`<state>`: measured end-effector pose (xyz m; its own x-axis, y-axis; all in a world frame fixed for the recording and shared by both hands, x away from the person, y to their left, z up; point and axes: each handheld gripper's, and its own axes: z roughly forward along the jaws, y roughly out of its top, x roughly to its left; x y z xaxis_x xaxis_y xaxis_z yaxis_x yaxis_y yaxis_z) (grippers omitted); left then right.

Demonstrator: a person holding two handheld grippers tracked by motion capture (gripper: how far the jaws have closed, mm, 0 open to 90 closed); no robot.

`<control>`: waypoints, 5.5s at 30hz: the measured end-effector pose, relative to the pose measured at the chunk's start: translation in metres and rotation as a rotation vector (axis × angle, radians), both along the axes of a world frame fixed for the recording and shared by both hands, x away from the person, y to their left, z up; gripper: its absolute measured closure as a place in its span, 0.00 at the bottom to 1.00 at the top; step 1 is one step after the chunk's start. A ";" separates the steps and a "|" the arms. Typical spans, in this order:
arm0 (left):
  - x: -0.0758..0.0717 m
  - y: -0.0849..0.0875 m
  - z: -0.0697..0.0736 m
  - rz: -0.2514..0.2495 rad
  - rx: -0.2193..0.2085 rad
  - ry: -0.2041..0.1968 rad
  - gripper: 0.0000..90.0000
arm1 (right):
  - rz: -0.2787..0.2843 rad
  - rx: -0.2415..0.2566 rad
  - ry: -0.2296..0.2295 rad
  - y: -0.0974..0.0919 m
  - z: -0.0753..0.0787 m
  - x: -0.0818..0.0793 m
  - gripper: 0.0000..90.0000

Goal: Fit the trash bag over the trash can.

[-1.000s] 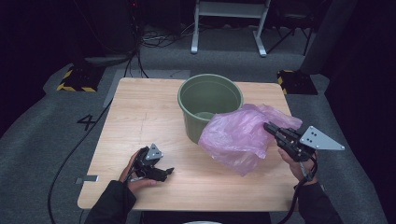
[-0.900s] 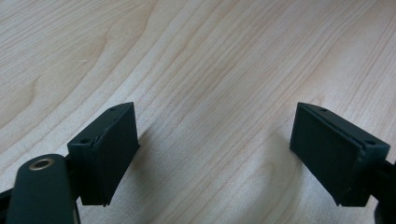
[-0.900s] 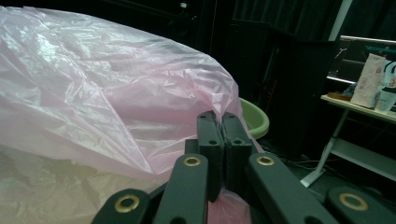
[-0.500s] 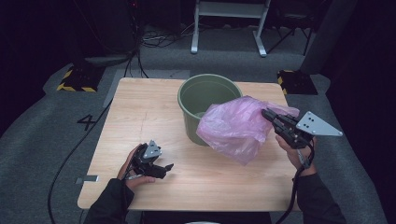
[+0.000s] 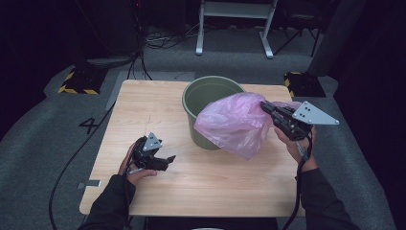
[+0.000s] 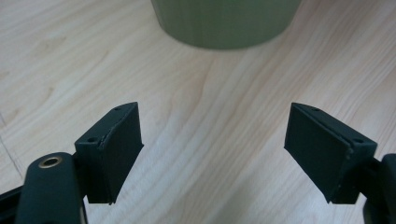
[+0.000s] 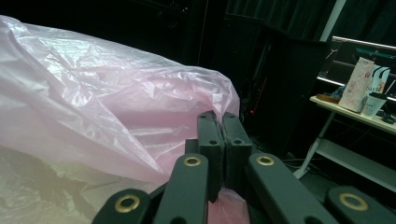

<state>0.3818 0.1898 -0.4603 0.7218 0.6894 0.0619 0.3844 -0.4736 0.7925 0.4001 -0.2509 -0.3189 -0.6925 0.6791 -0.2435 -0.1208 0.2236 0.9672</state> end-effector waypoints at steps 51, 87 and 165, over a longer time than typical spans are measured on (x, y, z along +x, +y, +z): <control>0.048 -0.114 0.139 -0.236 0.139 -0.243 0.88 | -0.112 -0.169 0.100 0.026 -0.009 0.047 0.99; 0.046 -0.109 0.163 -0.247 -0.048 -0.223 0.20 | -0.130 -0.251 0.103 0.038 -0.012 0.046 0.99; 0.096 -0.096 0.126 -0.103 0.102 -0.117 1.00 | 0.035 -0.359 0.285 -0.005 -0.037 0.036 0.66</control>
